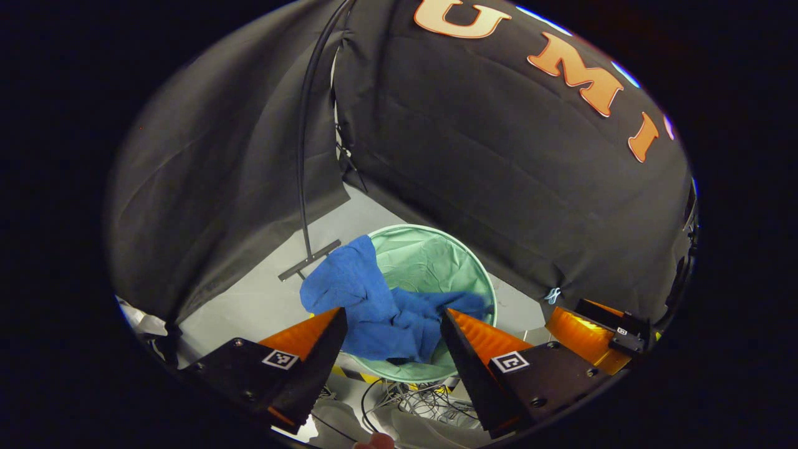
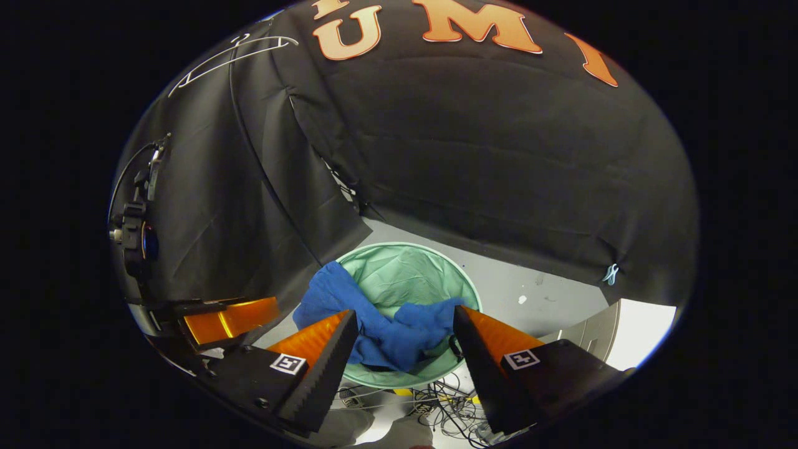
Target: Grasp the clothes on the hanger with both hands and then place them into the laundry hamper below.
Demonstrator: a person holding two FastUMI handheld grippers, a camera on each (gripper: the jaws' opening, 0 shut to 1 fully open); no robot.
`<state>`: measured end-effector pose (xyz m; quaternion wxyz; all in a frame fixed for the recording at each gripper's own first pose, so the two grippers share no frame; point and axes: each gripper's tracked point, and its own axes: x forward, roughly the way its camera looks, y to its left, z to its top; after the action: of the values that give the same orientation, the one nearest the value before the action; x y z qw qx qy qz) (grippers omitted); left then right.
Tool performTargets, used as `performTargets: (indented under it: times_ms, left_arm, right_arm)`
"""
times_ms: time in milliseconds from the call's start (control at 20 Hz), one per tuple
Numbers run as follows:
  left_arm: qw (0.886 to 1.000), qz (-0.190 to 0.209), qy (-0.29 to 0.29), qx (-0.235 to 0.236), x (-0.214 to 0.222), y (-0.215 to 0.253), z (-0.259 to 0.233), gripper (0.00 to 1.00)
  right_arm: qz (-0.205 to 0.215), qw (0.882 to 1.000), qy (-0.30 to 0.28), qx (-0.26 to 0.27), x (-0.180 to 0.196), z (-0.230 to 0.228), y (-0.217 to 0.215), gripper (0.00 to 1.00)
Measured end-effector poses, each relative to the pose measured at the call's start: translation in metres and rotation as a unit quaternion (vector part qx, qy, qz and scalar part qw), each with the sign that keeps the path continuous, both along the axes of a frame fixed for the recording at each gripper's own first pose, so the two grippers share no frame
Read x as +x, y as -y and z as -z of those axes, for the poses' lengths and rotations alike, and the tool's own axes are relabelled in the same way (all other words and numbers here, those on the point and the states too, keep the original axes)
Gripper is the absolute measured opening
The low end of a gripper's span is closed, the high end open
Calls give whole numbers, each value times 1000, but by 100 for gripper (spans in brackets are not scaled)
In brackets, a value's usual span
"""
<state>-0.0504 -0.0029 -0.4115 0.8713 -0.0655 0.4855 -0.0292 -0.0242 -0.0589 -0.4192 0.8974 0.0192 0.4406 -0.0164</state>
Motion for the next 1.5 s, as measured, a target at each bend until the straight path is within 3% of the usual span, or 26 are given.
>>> performTargets:
  times_ms: [100, 300, 600, 750, 950, 1000, 1100, 1250, 1300, 1450, 1500]
  left_arm:
    - [1000, 6, 16, -6, 3, 2, -15, 97]
    - [997, 9, 75, -16, 20, 7, -69, 98]
    - [980, 9, 197, -17, 58, 7, -179, 97]
    - [964, 1, 265, -12, 77, 1, -241, 96]
    - [930, -12, 367, 19, 97, -19, -325, 95]
    - [924, -16, 381, 25, 98, -23, -338, 99]
    - [914, -29, 403, 24, 97, -31, -363, 92]
    - [899, -41, 435, 22, 93, -38, -404, 92]
    - [894, -42, 446, 22, 92, -40, -417, 92]
    - [878, -39, 476, 29, 78, -41, -447, 92]
    - [872, -38, 487, 35, 73, -41, -453, 92]
  right_arm:
    - [3, 1000, 11, 2, 2, -8, -1, 100]
    - [7, 998, 59, 10, 15, -70, -7, 100]
    - [5, 986, 166, 6, 52, -175, 0, 99]
    - [3, 974, 228, 1, 59, -248, 3, 99]
    - [-6, 950, 311, -23, 58, -339, 9, 99]
    - [-7, 945, 327, -26, 56, -357, 10, 99]
    - [-7, 934, 357, -24, 53, -392, 9, 99]
    - [-5, 917, 395, -52, 49, -429, 13, 99]
    - [-4, 912, 407, -60, 47, -439, 14, 91]
    - [3, 902, 428, -48, 28, -459, 16, 91]
    - [8, 900, 432, -51, 24, -462, 17, 95]
